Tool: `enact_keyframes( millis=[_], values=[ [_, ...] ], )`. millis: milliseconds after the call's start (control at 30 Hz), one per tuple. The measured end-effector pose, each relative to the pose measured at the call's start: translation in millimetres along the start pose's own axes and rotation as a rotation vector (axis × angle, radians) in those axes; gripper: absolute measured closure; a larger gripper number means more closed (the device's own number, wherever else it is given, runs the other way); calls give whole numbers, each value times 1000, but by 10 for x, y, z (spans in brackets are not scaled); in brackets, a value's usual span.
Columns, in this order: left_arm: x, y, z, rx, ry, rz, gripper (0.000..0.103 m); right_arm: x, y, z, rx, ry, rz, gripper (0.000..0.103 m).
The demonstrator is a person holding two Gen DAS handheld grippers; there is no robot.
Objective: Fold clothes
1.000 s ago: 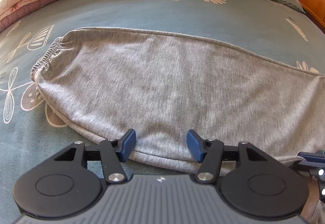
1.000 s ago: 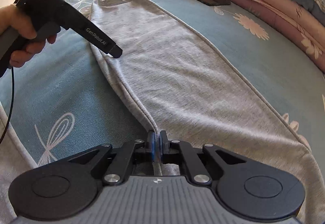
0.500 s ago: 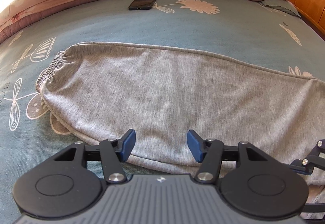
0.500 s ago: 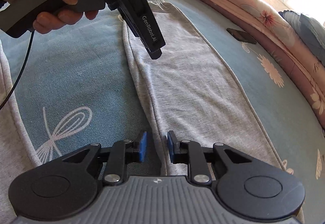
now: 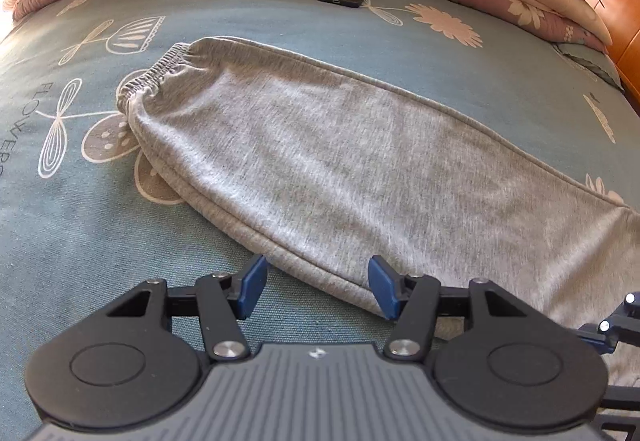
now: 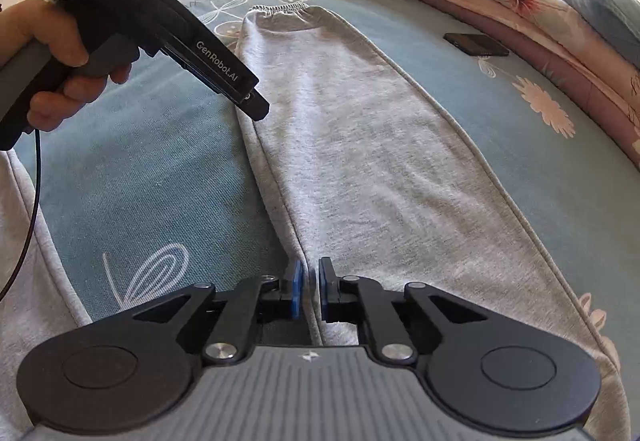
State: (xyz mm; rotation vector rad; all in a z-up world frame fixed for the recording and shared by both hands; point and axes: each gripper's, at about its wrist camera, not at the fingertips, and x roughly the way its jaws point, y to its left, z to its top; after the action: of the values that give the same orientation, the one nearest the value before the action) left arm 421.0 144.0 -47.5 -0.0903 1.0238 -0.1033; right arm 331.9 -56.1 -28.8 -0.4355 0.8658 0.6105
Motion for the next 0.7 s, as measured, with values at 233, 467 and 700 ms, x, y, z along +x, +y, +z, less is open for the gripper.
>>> enact_keyframes(
  millis=[233,467,700],
  values=[
    [21,152,56,-76,1,0,46,268,216,151,-163,-28,-59,67],
    [25,280,72,-102,6,0,46,375,147,198,-208,86,27,90],
    [144,602,135,-317,-24,41,46,313,18,223,-52,72,-3,66]
  ],
)
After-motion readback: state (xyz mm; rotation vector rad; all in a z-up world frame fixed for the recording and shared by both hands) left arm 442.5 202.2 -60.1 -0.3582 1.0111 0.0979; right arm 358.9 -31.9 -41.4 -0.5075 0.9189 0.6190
